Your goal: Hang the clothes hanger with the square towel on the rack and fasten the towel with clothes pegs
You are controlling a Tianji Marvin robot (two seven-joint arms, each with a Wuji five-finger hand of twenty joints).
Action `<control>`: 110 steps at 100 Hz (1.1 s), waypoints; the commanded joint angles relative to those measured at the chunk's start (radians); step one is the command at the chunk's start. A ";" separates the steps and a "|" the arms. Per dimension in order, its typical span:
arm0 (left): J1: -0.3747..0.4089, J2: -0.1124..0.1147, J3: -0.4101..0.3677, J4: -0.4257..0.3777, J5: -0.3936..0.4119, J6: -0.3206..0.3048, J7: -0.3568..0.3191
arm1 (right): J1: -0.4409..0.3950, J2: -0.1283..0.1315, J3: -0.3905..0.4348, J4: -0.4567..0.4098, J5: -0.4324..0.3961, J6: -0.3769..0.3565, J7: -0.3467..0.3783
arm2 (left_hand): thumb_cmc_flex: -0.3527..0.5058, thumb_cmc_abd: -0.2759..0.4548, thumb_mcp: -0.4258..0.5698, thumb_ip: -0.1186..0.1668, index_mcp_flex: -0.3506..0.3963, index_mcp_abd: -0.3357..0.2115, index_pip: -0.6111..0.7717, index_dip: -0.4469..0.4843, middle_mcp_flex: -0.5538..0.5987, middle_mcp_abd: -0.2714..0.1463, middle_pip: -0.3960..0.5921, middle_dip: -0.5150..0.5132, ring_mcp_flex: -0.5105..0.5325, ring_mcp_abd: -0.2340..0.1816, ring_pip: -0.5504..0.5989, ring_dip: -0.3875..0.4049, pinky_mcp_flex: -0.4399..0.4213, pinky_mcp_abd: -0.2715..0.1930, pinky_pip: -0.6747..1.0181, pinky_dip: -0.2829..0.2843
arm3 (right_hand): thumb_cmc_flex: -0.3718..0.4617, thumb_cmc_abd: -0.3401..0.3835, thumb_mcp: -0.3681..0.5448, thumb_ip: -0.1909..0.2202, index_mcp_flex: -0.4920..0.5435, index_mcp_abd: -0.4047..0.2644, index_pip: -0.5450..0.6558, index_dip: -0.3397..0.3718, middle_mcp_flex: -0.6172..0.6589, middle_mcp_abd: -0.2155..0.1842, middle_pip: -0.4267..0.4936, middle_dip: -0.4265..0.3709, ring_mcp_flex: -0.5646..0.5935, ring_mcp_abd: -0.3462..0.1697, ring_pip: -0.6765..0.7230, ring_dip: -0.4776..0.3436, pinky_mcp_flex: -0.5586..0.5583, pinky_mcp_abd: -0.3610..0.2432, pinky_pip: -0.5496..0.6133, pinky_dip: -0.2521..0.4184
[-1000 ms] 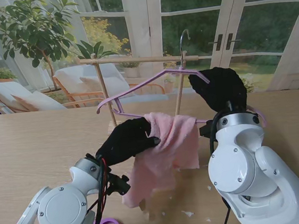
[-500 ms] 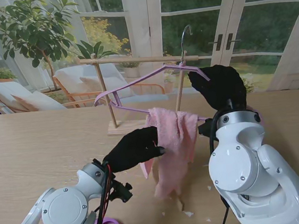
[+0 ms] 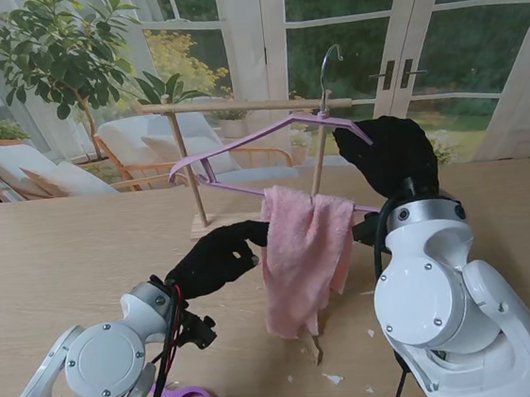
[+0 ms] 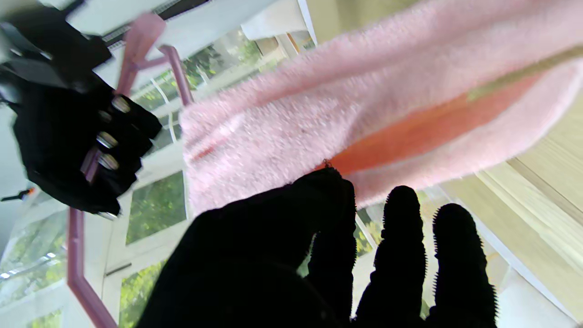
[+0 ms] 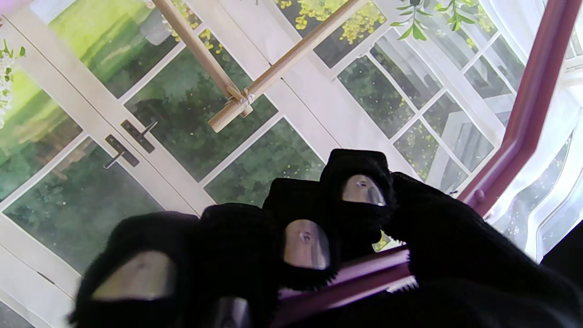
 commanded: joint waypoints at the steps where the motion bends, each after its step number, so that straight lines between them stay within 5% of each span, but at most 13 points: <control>1: -0.016 -0.016 0.009 0.025 0.003 0.025 0.015 | -0.008 -0.005 -0.004 -0.017 0.003 -0.010 0.013 | 0.066 0.013 0.029 -0.018 0.034 -0.052 0.015 -0.007 -0.016 -0.023 -0.009 -0.014 -0.005 -0.010 -0.007 0.022 -0.012 -0.022 -0.015 0.007 | 0.013 0.039 0.010 0.036 0.052 0.076 0.023 0.031 0.096 0.069 0.060 -0.006 0.001 -0.040 0.159 0.044 0.064 -0.153 0.197 1.032; 8: -0.032 -0.024 0.023 0.043 0.009 0.038 0.044 | -0.008 -0.004 -0.006 -0.019 -0.001 -0.013 0.017 | 0.069 0.035 -0.022 -0.014 0.052 -0.058 0.026 -0.008 -0.004 -0.020 -0.014 -0.019 0.008 -0.005 -0.007 0.028 -0.007 -0.020 -0.013 0.012 | 0.013 0.039 0.010 0.036 0.052 0.076 0.023 0.031 0.096 0.069 0.060 -0.006 0.002 -0.041 0.159 0.044 0.064 -0.153 0.197 1.032; 15: -0.050 -0.035 0.042 0.064 0.020 0.050 0.086 | -0.009 -0.004 -0.011 -0.021 0.002 -0.014 0.017 | 0.064 0.048 -0.124 0.005 0.085 -0.050 0.040 -0.009 0.043 -0.007 -0.047 0.100 0.008 0.001 0.030 -0.042 0.003 -0.010 -0.008 0.023 | 0.013 0.039 0.010 0.036 0.052 0.076 0.023 0.031 0.096 0.069 0.060 -0.006 0.002 -0.041 0.159 0.044 0.064 -0.153 0.197 1.032; 22: -0.065 -0.046 0.059 0.082 0.027 0.060 0.123 | -0.010 -0.003 -0.014 -0.022 -0.002 -0.019 0.020 | -0.044 0.025 -0.120 0.010 0.140 0.002 0.074 0.017 0.061 0.002 -0.029 0.091 0.022 0.011 0.053 -0.081 0.012 0.002 0.002 0.024 | 0.013 0.039 0.009 0.036 0.052 0.076 0.023 0.031 0.096 0.069 0.060 -0.006 0.002 -0.041 0.159 0.044 0.064 -0.153 0.197 1.032; 27: -0.075 -0.050 0.067 0.092 0.023 0.063 0.131 | -0.009 -0.003 -0.015 -0.022 -0.004 -0.021 0.020 | -0.040 -0.047 -0.149 -0.027 0.206 0.042 0.148 0.066 0.067 0.002 -0.008 0.048 0.026 0.015 0.060 -0.090 0.015 0.007 0.005 0.021 | 0.012 0.039 0.009 0.036 0.052 0.076 0.023 0.031 0.096 0.069 0.060 -0.006 0.002 -0.042 0.158 0.044 0.064 -0.154 0.197 1.032; 46: -0.107 -0.055 0.104 0.127 0.037 0.067 0.145 | -0.006 -0.003 -0.021 -0.025 0.003 -0.023 0.024 | -0.115 -0.153 -0.113 -0.039 0.264 0.074 0.300 0.063 0.090 -0.001 0.041 0.004 0.047 0.017 0.077 -0.089 0.030 0.015 0.018 0.017 | 0.013 0.038 0.009 0.037 0.052 0.076 0.023 0.031 0.096 0.069 0.060 -0.006 0.002 -0.043 0.158 0.044 0.064 -0.155 0.197 1.031; 57: -0.129 -0.067 0.134 0.149 0.050 0.084 0.183 | -0.007 -0.001 -0.026 -0.029 0.005 -0.026 0.029 | -0.192 -0.132 0.005 -0.039 0.214 0.033 0.093 0.010 0.094 -0.002 0.036 0.000 0.055 0.020 0.099 -0.079 0.035 0.016 0.032 0.015 | 0.012 0.038 0.009 0.037 0.052 0.076 0.023 0.031 0.096 0.069 0.060 -0.006 0.002 -0.043 0.158 0.044 0.065 -0.156 0.197 1.031; 65: -0.146 -0.078 0.151 0.164 0.050 0.101 0.212 | -0.008 -0.002 -0.032 -0.031 0.007 -0.027 0.030 | -0.263 -0.104 0.077 0.014 0.143 0.018 0.017 0.001 0.083 -0.004 0.041 0.004 0.056 0.015 0.108 -0.074 0.037 0.014 0.040 0.015 | 0.013 0.037 0.009 0.037 0.052 0.076 0.023 0.031 0.096 0.069 0.060 -0.006 0.002 -0.043 0.158 0.044 0.065 -0.156 0.197 1.031; 77: -0.157 -0.092 0.160 0.172 0.023 0.122 0.243 | -0.009 0.000 -0.036 -0.033 0.004 -0.031 0.035 | -0.347 -0.135 0.117 0.008 -0.010 0.020 -0.023 -0.018 0.019 -0.012 0.043 0.009 0.028 0.002 0.105 -0.077 0.022 0.001 0.037 0.010 | 0.012 0.038 0.008 0.037 0.052 0.076 0.023 0.031 0.096 0.068 0.060 -0.006 0.002 -0.043 0.158 0.044 0.065 -0.157 0.197 1.031; 91: -0.148 -0.100 0.149 0.159 -0.063 0.113 0.249 | -0.009 -0.001 -0.040 -0.033 0.012 -0.029 0.033 | -0.399 -0.195 0.175 -0.001 -0.052 -0.023 0.009 -0.012 -0.017 -0.021 0.063 0.025 0.000 -0.014 0.093 -0.080 0.001 -0.011 0.019 0.005 | 0.013 0.038 0.008 0.037 0.052 0.076 0.023 0.031 0.095 0.068 0.059 -0.006 0.002 -0.044 0.158 0.044 0.065 -0.157 0.197 1.031; 100: -0.142 -0.105 0.143 0.144 -0.129 0.108 0.253 | -0.006 -0.004 -0.044 -0.030 0.025 -0.024 0.029 | -0.393 -0.227 0.206 -0.004 -0.018 -0.032 0.066 0.011 -0.027 -0.029 0.092 0.051 -0.009 -0.024 0.095 -0.075 -0.006 -0.016 0.011 0.007 | 0.013 0.038 0.008 0.037 0.052 0.076 0.023 0.031 0.095 0.070 0.059 -0.007 0.001 -0.042 0.158 0.044 0.065 -0.157 0.197 1.031; 106: -0.135 -0.107 0.139 0.130 -0.167 0.108 0.252 | -0.005 -0.003 -0.046 -0.026 0.022 -0.024 0.032 | -0.371 -0.234 0.212 -0.005 0.094 -0.008 0.164 0.059 -0.013 -0.031 0.108 0.068 -0.007 -0.023 0.099 -0.072 -0.006 -0.017 0.009 0.010 | 0.013 0.038 0.008 0.037 0.052 0.076 0.023 0.031 0.096 0.070 0.059 -0.007 0.002 -0.042 0.159 0.044 0.065 -0.157 0.197 1.031; 110: -0.129 -0.110 0.138 0.122 -0.183 0.106 0.257 | -0.003 -0.003 -0.046 -0.025 0.020 -0.023 0.032 | -0.294 -0.259 0.146 -0.072 0.178 0.009 0.230 0.081 0.004 -0.032 0.119 0.081 -0.003 -0.018 0.103 -0.071 -0.006 -0.014 0.008 0.012 | 0.013 0.038 0.008 0.037 0.052 0.076 0.023 0.031 0.096 0.069 0.059 -0.007 0.002 -0.043 0.159 0.044 0.065 -0.157 0.197 1.031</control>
